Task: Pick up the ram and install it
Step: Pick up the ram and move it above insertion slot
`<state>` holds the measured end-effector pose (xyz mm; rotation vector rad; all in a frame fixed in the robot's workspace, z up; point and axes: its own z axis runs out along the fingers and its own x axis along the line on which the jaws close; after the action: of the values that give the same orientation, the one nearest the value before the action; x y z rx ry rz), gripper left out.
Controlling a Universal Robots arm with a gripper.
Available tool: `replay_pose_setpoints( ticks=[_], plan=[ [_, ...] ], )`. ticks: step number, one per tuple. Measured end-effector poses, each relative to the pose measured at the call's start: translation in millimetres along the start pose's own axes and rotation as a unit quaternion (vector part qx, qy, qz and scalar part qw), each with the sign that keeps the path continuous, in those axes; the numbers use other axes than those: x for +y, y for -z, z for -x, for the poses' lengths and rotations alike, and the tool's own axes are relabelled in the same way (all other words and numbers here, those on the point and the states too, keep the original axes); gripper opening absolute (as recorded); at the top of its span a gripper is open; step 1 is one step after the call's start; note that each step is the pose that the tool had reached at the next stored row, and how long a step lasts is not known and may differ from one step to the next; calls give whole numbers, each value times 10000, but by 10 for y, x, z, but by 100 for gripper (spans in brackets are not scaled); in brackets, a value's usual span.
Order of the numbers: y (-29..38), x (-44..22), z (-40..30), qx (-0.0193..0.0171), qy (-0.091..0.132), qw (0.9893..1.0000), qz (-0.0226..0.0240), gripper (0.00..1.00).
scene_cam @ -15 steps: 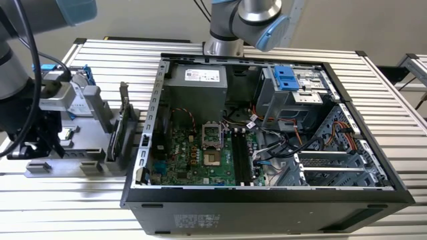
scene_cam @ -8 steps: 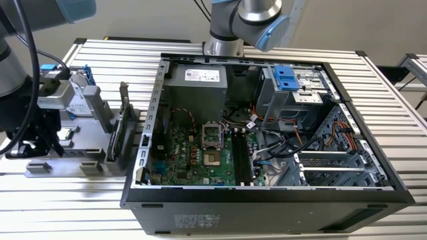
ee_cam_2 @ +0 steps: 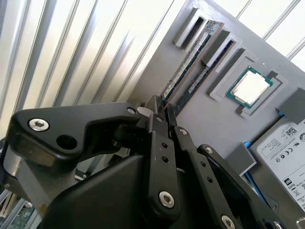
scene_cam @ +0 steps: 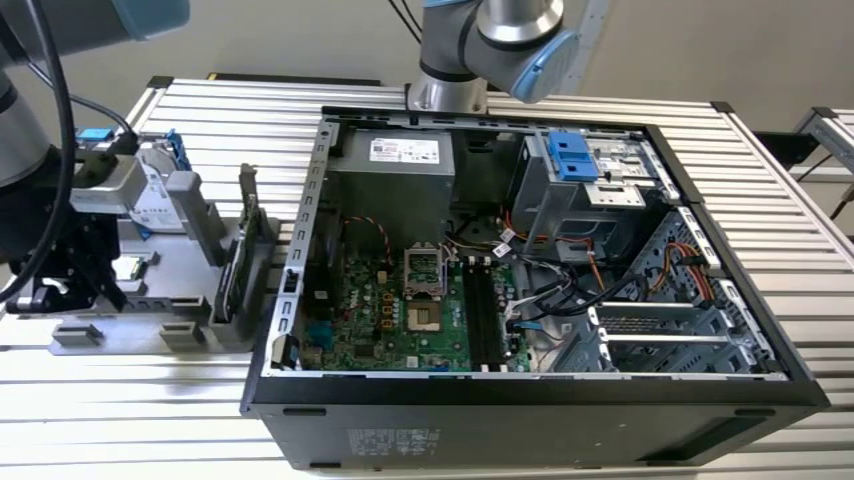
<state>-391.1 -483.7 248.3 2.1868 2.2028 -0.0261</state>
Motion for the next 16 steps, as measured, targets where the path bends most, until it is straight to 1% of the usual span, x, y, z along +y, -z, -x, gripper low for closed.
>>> replay_pose_setpoints(
  ticks=[16],
  plan=[
    [129, 2, 5, 0, 0, 10000, 0, 0]
  ],
)
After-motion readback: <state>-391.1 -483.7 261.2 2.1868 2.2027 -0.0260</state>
